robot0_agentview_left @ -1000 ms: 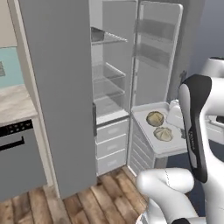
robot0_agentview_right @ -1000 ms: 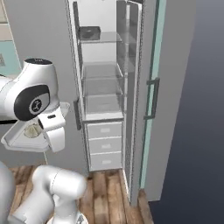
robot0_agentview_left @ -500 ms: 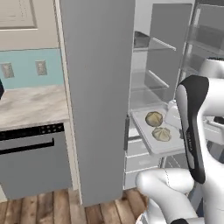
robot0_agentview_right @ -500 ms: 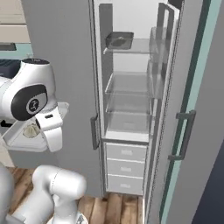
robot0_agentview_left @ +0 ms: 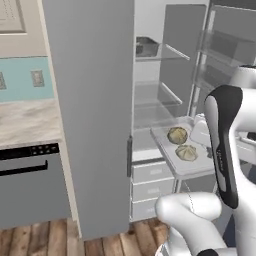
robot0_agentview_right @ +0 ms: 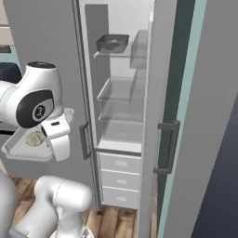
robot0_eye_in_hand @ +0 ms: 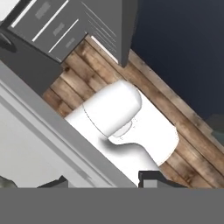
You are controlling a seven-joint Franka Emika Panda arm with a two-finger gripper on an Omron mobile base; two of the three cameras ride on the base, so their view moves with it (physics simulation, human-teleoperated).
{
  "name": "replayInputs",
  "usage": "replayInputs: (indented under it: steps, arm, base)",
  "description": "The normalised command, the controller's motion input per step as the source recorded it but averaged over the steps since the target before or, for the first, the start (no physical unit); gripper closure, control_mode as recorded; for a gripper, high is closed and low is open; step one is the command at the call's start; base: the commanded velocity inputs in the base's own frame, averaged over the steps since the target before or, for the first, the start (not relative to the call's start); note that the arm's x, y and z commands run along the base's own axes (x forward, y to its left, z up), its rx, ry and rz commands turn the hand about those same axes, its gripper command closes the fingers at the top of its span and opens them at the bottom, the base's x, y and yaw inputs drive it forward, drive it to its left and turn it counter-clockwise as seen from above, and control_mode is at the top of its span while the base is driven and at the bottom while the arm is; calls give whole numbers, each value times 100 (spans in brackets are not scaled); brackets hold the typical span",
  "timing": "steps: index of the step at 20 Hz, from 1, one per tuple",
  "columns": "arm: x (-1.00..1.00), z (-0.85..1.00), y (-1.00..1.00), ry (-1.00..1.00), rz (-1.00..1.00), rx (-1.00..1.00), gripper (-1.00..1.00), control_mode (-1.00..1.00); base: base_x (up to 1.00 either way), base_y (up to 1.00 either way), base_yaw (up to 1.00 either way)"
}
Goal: Place two dumplings into each of the tupperware containers and then place the containers in the fridge.
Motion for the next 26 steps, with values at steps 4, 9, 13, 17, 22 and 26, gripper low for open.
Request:
replayInputs:
  steps: [4,9,13,17,22,26]
  arm:
    - [0,0,0,0,0,0,100,100]
    - [0,0,0,0,0,0,100,100]
    - [0,0,0,0,0,0,100,100]
    - [0,0,0,0,0,0,100,100]
    - [0,0,0,0,0,0,100,100]
    - [0,0,0,0,0,0,100,100]
  base:
    - [80,0,0]
    - [77,0,0]
    - [71,0,0]
    - [51,-16,0]
    - [24,-37,1]
    - [13,-34,0]
